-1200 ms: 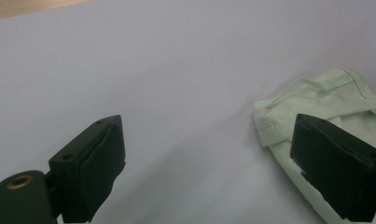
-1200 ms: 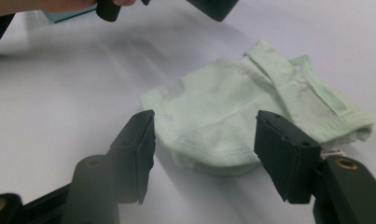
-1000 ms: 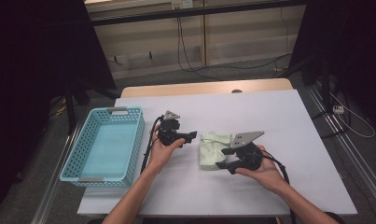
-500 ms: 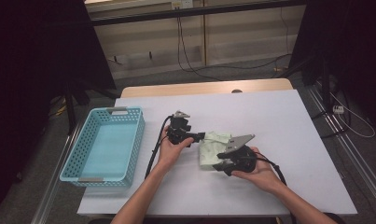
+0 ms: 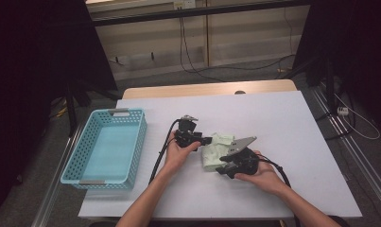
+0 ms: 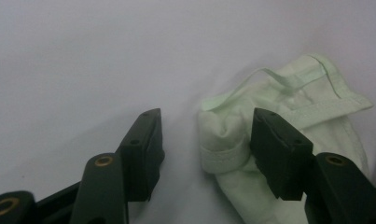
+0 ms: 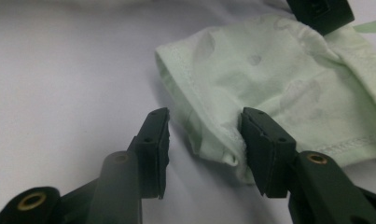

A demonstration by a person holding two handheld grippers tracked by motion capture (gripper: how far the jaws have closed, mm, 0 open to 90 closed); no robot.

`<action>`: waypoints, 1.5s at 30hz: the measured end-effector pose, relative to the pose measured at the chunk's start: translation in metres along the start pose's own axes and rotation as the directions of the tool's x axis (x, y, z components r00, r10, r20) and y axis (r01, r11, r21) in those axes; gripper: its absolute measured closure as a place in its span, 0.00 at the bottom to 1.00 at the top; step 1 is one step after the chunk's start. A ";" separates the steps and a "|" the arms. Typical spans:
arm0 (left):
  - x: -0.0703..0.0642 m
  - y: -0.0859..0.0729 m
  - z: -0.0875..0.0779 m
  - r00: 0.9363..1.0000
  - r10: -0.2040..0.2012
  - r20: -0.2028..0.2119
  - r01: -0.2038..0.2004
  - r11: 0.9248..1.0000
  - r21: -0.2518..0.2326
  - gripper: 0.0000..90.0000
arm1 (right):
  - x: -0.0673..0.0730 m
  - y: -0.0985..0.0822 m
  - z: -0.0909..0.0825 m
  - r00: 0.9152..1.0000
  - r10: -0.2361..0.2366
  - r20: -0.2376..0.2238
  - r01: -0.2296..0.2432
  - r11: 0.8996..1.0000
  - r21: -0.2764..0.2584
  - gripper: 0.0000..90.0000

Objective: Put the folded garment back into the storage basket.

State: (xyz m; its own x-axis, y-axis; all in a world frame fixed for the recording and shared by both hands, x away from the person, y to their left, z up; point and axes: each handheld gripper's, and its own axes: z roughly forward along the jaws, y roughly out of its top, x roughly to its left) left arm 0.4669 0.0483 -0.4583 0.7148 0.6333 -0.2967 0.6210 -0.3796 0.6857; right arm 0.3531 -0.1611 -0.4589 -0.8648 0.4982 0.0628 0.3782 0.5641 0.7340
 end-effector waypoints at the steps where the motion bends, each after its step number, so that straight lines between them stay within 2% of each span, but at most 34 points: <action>1: 0.000 0.000 0.000 1.000 -0.002 0.005 0.002 1.000 0.002 0.51 | 0.000 0.000 0.000 1.000 -0.004 0.001 0.004 1.000 -0.001 0.59; 4: -0.001 0.000 0.000 1.000 0.011 0.009 -0.011 1.000 0.007 0.55 | 0.001 0.000 0.001 1.000 -0.007 0.007 0.007 1.000 0.000 0.57; 6: -0.002 -0.001 0.001 1.000 0.006 0.030 -0.006 1.000 0.010 0.59 | 0.002 0.000 0.001 1.000 -0.007 0.008 0.007 1.000 0.002 0.57; 9: -0.005 -0.001 0.002 1.000 0.018 0.021 -0.019 1.000 0.014 0.63 | 0.002 0.001 0.000 1.000 -0.008 0.007 0.007 1.000 0.006 0.57; 10: -0.006 -0.002 0.003 0.998 0.019 0.054 -0.020 0.999 0.026 0.71 | 0.002 0.001 0.000 1.000 -0.008 0.010 0.008 1.000 0.008 0.57; 12: -0.009 -0.002 0.003 0.998 0.038 0.040 -0.039 0.999 0.026 0.72 | 0.003 0.002 0.000 1.000 -0.013 0.011 0.013 1.000 0.011 0.55; 14: -0.010 -0.002 0.002 0.998 0.052 0.042 -0.054 0.998 0.039 0.83 | 0.004 0.002 0.000 1.000 -0.016 0.010 0.016 1.000 0.016 0.53; 17: -0.011 -0.002 0.001 0.998 0.059 0.032 -0.060 0.998 0.034 0.90 | 0.004 0.004 -0.003 1.000 -0.018 0.015 0.018 1.000 0.012 0.52; 23: -0.012 -0.002 0.003 0.999 0.052 -0.011 -0.052 0.999 0.006 0.92 | -0.007 0.005 -0.016 0.998 0.043 0.041 -0.041 0.998 -0.053 0.62; 27: -0.011 -0.002 0.004 0.999 0.040 -0.016 -0.040 0.999 0.000 0.92 | -0.004 0.007 -0.017 0.999 0.017 0.034 -0.015 0.997 -0.073 0.68; 37: -0.010 -0.002 0.005 0.999 0.033 -0.028 -0.034 0.999 -0.008 0.92 | 0.003 0.004 0.001 0.998 -0.047 0.037 0.046 0.999 0.027 0.63; 45: -0.009 -0.002 0.005 0.999 0.038 -0.032 -0.038 0.999 -0.010 0.92 | 0.004 0.006 0.006 0.995 -0.081 0.052 0.080 0.996 0.029 0.65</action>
State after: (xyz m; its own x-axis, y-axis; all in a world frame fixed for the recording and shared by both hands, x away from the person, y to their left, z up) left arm 0.4609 0.0402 -0.4604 0.7269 0.6400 -0.2490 0.5900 -0.3965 0.7033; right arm 0.3537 -0.1522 -0.4586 -0.8744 0.4841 -0.0319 0.3178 0.6211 0.7164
